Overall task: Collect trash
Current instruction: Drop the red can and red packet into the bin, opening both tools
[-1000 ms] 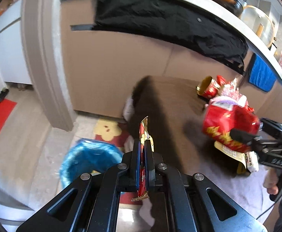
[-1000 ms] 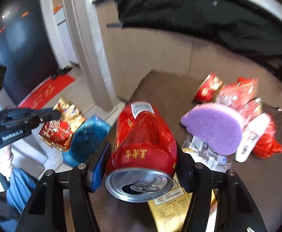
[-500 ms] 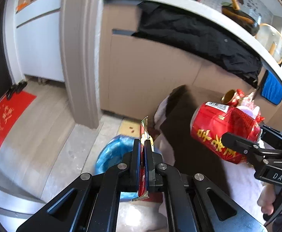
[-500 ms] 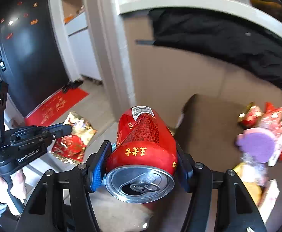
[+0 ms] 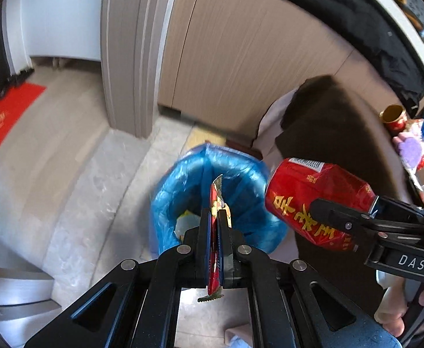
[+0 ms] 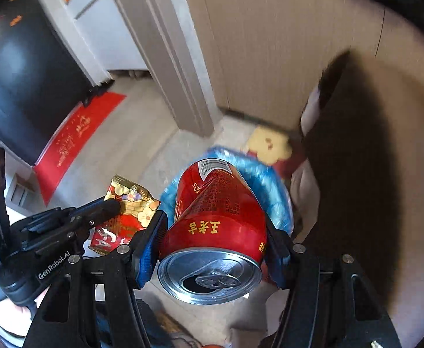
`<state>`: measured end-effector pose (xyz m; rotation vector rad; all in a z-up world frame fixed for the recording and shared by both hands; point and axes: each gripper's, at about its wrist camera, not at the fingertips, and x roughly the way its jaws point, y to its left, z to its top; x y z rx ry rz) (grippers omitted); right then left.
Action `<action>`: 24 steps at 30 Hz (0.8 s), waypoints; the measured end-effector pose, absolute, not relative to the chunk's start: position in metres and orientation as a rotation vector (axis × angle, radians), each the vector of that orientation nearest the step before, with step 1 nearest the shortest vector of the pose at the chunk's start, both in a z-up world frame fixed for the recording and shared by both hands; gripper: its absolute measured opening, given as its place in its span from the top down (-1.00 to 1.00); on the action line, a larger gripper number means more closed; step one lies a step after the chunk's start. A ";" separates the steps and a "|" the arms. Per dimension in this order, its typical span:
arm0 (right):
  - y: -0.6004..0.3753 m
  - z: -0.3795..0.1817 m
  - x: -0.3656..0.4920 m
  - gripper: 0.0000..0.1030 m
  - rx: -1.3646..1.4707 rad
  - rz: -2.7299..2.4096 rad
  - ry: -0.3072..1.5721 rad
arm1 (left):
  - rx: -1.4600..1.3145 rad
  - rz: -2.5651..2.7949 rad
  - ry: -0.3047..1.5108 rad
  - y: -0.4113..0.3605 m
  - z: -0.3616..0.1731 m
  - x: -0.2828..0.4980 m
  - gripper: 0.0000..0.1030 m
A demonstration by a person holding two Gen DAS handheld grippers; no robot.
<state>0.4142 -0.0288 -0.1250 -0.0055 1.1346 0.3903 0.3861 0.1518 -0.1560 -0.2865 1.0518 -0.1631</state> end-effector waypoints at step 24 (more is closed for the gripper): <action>-0.025 -0.205 0.457 -0.14 0.057 0.279 1.326 | -0.301 -0.202 1.145 0.159 -0.208 0.441 0.42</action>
